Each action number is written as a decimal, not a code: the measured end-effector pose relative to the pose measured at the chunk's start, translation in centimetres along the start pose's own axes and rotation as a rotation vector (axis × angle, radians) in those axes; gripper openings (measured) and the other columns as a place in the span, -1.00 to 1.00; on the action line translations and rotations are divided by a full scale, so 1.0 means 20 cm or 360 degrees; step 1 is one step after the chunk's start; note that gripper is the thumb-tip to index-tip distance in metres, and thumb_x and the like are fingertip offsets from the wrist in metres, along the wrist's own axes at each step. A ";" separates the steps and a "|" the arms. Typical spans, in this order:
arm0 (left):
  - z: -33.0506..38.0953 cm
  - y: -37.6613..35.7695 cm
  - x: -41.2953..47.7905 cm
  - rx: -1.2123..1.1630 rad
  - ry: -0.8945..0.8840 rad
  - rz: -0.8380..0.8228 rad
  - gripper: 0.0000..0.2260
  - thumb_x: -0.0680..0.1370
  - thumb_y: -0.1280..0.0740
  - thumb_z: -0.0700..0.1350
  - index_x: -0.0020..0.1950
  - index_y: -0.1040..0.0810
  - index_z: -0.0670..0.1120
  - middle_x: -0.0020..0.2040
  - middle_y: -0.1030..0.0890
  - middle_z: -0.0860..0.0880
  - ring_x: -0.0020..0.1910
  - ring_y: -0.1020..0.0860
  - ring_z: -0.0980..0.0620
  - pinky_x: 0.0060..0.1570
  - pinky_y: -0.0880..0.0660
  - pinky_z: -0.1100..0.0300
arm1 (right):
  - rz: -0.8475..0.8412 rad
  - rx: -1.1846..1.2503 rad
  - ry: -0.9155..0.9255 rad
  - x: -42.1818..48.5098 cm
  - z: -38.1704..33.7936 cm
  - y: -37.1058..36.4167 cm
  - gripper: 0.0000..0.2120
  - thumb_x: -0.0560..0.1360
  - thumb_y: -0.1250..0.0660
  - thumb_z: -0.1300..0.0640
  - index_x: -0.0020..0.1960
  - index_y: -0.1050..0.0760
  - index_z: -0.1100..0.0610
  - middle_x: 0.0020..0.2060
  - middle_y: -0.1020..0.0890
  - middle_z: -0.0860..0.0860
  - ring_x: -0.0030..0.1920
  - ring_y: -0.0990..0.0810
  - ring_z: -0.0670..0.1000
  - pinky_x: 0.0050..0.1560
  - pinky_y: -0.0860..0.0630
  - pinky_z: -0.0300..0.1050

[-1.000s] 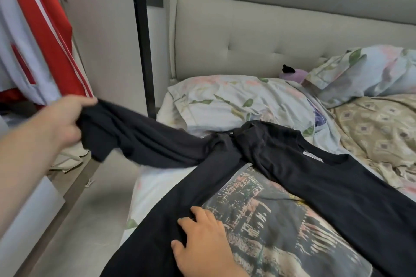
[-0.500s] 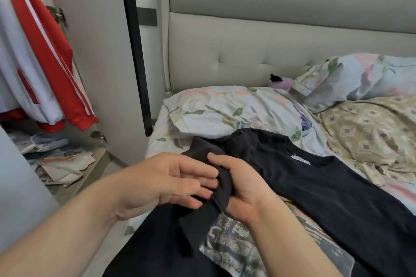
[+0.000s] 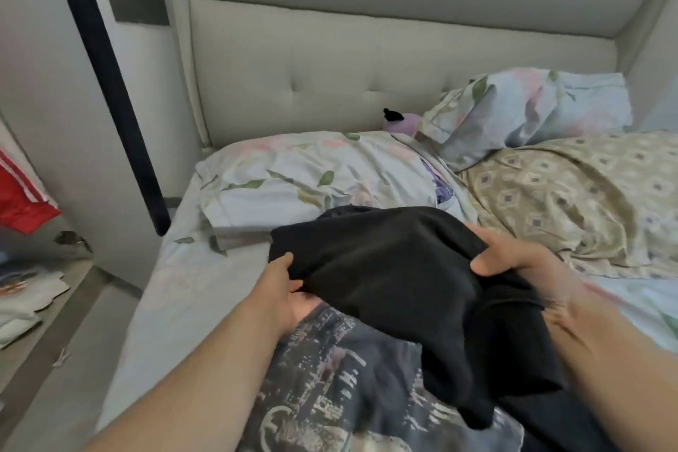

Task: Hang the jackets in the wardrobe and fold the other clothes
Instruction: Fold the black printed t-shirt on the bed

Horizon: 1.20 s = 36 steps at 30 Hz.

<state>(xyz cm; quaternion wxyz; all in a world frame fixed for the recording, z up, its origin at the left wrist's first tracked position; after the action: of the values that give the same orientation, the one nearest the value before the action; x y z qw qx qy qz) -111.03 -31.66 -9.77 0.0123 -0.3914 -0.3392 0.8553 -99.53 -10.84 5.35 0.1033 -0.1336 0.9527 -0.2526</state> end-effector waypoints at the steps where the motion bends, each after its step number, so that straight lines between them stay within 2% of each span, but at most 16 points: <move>1: 0.00 -0.02 0.04 -0.0154 -0.0161 0.0074 -0.61 0.63 -0.29 -0.02 0.34 -0.39 -0.26 0.21 -0.55 -0.26 0.10 -0.60 -0.25 0.03 -0.59 -0.12 | 0.0033 -0.0068 -0.0009 -0.03 -0.01 0.08 -0.43 0.16 -0.27 0.39 0.19 -0.56 0.33 -0.02 -0.62 0.32 -0.12 -0.67 0.24 -0.10 -0.63 0.09; 3: 0.03 -0.01 0.07 -0.0202 -0.0561 0.0301 -0.78 0.58 -0.37 -0.08 0.18 -0.55 -0.14 0.13 -0.62 -0.17 0.03 -0.63 -0.17 -0.13 -0.63 -0.03 | 0.0141 -0.0263 -0.0050 -0.09 -0.03 0.25 -0.33 0.26 -0.23 0.38 0.39 -0.43 0.29 0.24 -0.52 0.38 0.13 -0.59 0.35 0.18 -0.53 0.25; 5: 0.09 0.01 0.07 -0.0193 -0.0877 0.0405 -0.91 0.53 -0.40 -0.09 -0.01 -0.59 -0.07 0.02 -0.66 -0.15 -0.02 -0.66 -0.16 -0.22 -0.62 0.02 | 0.0096 -0.0126 -0.0057 -0.17 -0.05 0.38 -0.30 0.44 0.02 0.40 0.59 0.01 0.26 0.50 -0.05 0.42 0.42 -0.09 0.54 0.50 0.08 0.39; 6: 0.11 0.02 0.06 -0.0201 -0.0962 0.0406 -0.92 0.52 -0.41 -0.10 -0.02 -0.58 -0.06 0.01 -0.66 -0.14 -0.03 -0.67 -0.15 -0.21 -0.63 0.01 | 0.0089 0.0024 -0.0111 -0.22 -0.04 0.47 -0.30 0.46 0.18 0.42 0.59 0.19 0.22 0.51 0.15 0.37 0.44 0.16 0.52 0.47 0.38 0.32; 7: 0.12 0.03 0.05 -0.0208 -0.1011 0.0409 -0.87 0.52 -0.41 -0.11 0.05 -0.58 -0.03 0.02 -0.65 -0.12 -0.02 -0.67 -0.12 -0.20 -0.64 0.01 | 0.0207 -0.0017 -0.0172 -0.25 -0.02 0.58 -0.30 0.47 0.26 0.43 0.60 0.24 0.18 0.53 0.15 0.31 0.46 0.21 0.47 0.45 0.46 0.27; 9: 0.11 0.05 0.05 -0.0095 -0.1032 0.0442 -0.72 0.54 -0.38 -0.14 0.25 -0.54 0.02 0.05 -0.62 -0.04 -0.02 -0.64 -0.04 -0.18 -0.63 0.05 | 0.0550 -0.0657 -0.0196 -0.30 -0.04 0.85 -0.32 0.52 0.16 0.51 0.61 -0.05 0.18 0.46 -0.42 0.11 0.48 -0.25 0.31 0.56 -0.01 0.21; 11: 0.06 0.06 0.07 0.0099 -0.1009 0.0429 -0.65 0.57 -0.33 -0.18 0.35 -0.51 0.00 0.10 -0.61 -0.02 0.02 -0.62 0.00 -0.12 -0.61 0.08 | 0.0842 -0.1028 -0.0485 -0.37 0.01 1.04 -0.31 0.41 -0.02 0.65 0.44 -0.43 0.25 0.08 -0.71 -0.07 0.20 -0.63 0.10 0.35 -0.47 0.02; 13: 0.00 0.08 0.10 0.0232 -0.0951 0.0332 -0.58 0.60 -0.28 -0.23 0.46 -0.43 -0.02 0.28 -0.57 -0.04 0.14 -0.59 -0.02 0.04 -0.58 0.06 | 0.0919 -0.1025 -0.0784 -0.45 0.11 1.18 -0.38 0.23 -0.10 0.57 0.20 -0.61 0.28 0.11 -0.67 0.25 0.12 -0.64 0.28 0.33 -0.44 0.31; 15: -0.04 0.10 0.12 0.0310 -0.0895 0.0267 -0.54 0.62 -0.22 -0.30 0.51 -0.36 -0.02 0.37 -0.50 -0.04 0.19 -0.57 -0.03 0.01 -0.58 0.11 | 0.0955 -0.1273 -0.1004 -0.49 0.17 1.18 -0.50 0.26 -0.07 0.54 -0.02 -0.66 0.26 0.03 -0.64 0.37 0.00 -0.65 0.34 0.24 -0.46 0.41; 17: -0.06 0.12 0.14 0.0340 -0.0859 0.0224 -0.50 0.61 -0.16 -0.38 0.51 -0.37 -0.01 0.32 -0.52 -0.04 0.12 -0.60 0.00 -0.18 -0.61 0.19 | 0.0843 -0.1778 -0.1040 -0.41 0.13 1.09 -0.59 0.34 -0.16 0.47 -0.12 -0.69 0.11 -0.08 -0.72 0.17 -0.04 -0.69 0.18 0.10 -0.62 0.09; 19: -0.06 0.14 0.15 0.0392 -0.0856 0.0197 -0.43 0.57 -0.13 -0.45 0.50 -0.38 0.01 0.28 -0.55 -0.04 0.10 -0.61 -0.01 -0.23 -0.61 0.21 | 0.0774 -0.2423 -0.1015 -0.24 0.05 0.93 -0.70 0.38 -0.30 0.31 -0.06 -0.64 -0.02 -0.06 -0.70 -0.03 0.00 -0.65 -0.02 0.01 -0.52 -0.17; 21: -0.07 0.16 0.17 0.0429 -0.0887 0.0182 -0.40 0.55 -0.15 -0.47 0.47 -0.40 0.06 0.26 -0.56 0.00 0.11 -0.61 0.00 -0.21 -0.62 0.21 | 0.0779 -0.2677 -0.0703 0.01 0.01 0.78 -0.79 0.41 -0.33 0.19 0.01 -0.59 0.01 -0.04 -0.66 -0.07 0.01 -0.59 -0.05 -0.02 -0.46 -0.17; 25: -0.10 0.21 0.20 0.0493 -0.0986 0.0096 -0.44 0.56 -0.25 -0.42 0.39 -0.46 0.16 0.18 -0.55 0.27 0.13 -0.59 0.18 -0.15 -0.59 0.29 | 0.0513 -0.2550 -0.0093 0.59 0.13 0.39 -0.76 0.50 -0.31 0.13 0.13 -0.60 0.12 0.08 -0.67 0.03 0.11 -0.59 0.04 0.12 -0.48 -0.13; 28: -0.10 0.22 0.23 0.0623 -0.1052 0.0005 -0.47 0.56 -0.28 -0.41 0.30 -0.48 0.20 0.00 -0.54 0.51 0.05 -0.57 0.39 -0.09 -0.57 0.33 | 0.0386 -0.2430 -0.0092 0.97 0.31 0.22 -0.59 0.58 -0.30 -0.07 0.30 -0.54 0.17 0.23 -0.61 0.05 0.25 -0.54 0.08 0.21 -0.41 -0.14; 32: -0.10 0.22 0.26 0.0572 -0.1085 -0.0065 -0.49 0.55 -0.28 -0.41 0.28 -0.50 0.18 0.11 -0.56 0.41 0.07 -0.60 0.32 -0.04 -0.59 0.25 | 0.0540 -0.2511 -0.0201 1.23 0.45 0.23 -0.56 0.56 -0.32 -0.17 0.15 -0.58 0.20 0.09 -0.64 0.09 0.13 -0.59 0.12 0.01 -0.42 -0.13; 36: -0.11 0.22 0.24 0.0473 -0.1086 -0.0138 -0.42 0.56 -0.27 -0.39 0.21 -0.49 0.33 0.28 -0.52 0.24 0.16 -0.61 0.20 -0.04 -0.59 0.25 | 0.0805 -0.2818 0.0300 1.17 0.43 0.21 -0.69 0.55 -0.33 -0.12 0.06 -0.50 0.13 0.03 -0.57 0.09 0.05 -0.53 0.12 -0.05 -0.45 -0.06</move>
<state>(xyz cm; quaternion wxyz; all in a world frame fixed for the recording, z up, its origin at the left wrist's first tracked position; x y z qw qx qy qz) -111.85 -32.49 -16.56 -0.0086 -0.0631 -0.2122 0.9751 -120.15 -18.51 -7.13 -0.0625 0.0694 0.8035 0.5879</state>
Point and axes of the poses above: each hand's wrist, its own x-axis towards the middle knuckle, its own y-axis out of the back of the hand, z = x × y, the point moved 5 cm from there along x, towards the middle knuckle
